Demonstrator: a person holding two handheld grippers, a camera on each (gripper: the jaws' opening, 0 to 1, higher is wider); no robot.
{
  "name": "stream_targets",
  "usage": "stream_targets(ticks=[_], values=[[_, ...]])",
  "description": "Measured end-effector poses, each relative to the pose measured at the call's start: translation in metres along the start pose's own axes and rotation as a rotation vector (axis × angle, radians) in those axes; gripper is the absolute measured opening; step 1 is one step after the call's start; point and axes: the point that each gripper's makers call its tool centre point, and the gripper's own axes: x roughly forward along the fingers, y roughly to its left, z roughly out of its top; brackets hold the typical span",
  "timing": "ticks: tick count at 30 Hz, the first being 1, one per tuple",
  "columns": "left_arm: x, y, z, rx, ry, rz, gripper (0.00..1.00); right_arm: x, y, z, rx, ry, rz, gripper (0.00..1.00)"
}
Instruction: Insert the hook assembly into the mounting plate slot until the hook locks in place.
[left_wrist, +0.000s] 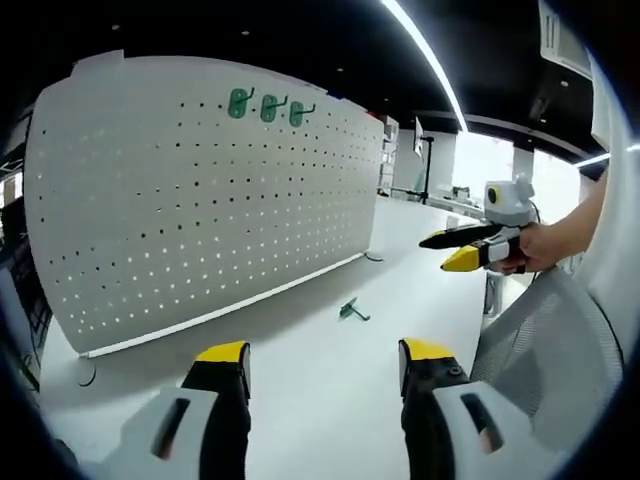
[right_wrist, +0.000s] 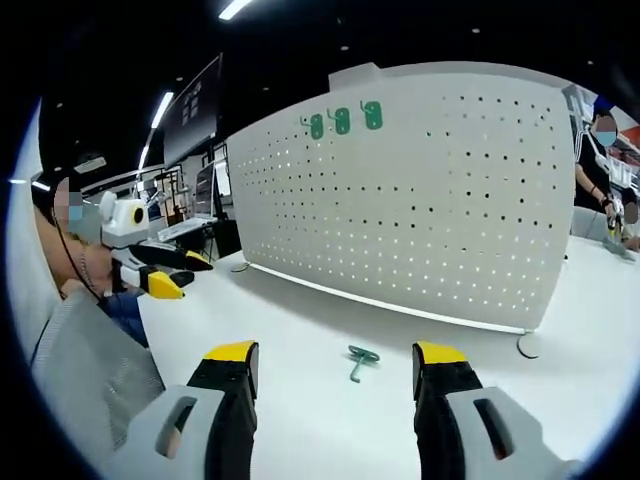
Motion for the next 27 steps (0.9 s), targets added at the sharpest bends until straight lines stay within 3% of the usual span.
stream_targets(ticks=[10, 27], values=[[0.027, 0.005, 0.019, 0.091, 0.031, -0.074, 0.61, 0.0, 0.002, -0.001, -0.002, 0.007, 0.007, 0.6], [0.064, 0.006, 0.0, 0.191, 0.2, -0.18, 0.62, -0.001, -0.003, -0.004, 0.019, 0.012, -0.004, 0.6]])
